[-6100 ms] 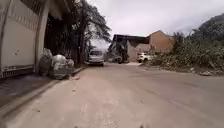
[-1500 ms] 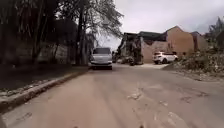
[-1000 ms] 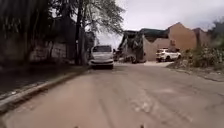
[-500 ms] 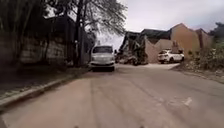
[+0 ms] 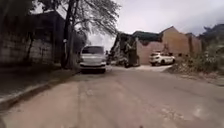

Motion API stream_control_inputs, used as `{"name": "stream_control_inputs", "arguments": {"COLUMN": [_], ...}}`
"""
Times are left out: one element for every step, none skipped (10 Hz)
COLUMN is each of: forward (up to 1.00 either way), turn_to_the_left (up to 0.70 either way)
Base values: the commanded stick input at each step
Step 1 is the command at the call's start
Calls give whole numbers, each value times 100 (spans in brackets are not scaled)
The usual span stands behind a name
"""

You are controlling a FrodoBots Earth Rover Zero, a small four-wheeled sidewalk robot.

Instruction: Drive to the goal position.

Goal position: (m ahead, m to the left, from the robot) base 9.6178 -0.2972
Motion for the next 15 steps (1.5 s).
{"name": "stream_control_inputs", "arguments": {"forward": [100, 100, 100, 100, 100, 100, 100, 100, 100, 100, 100, 100, 100, 100, 100], "turn_to_the_left": [-40, -26, -2, 0, 0, 0, 0, 0, 0, 0, 0, 0, 0, 0, 0]}}
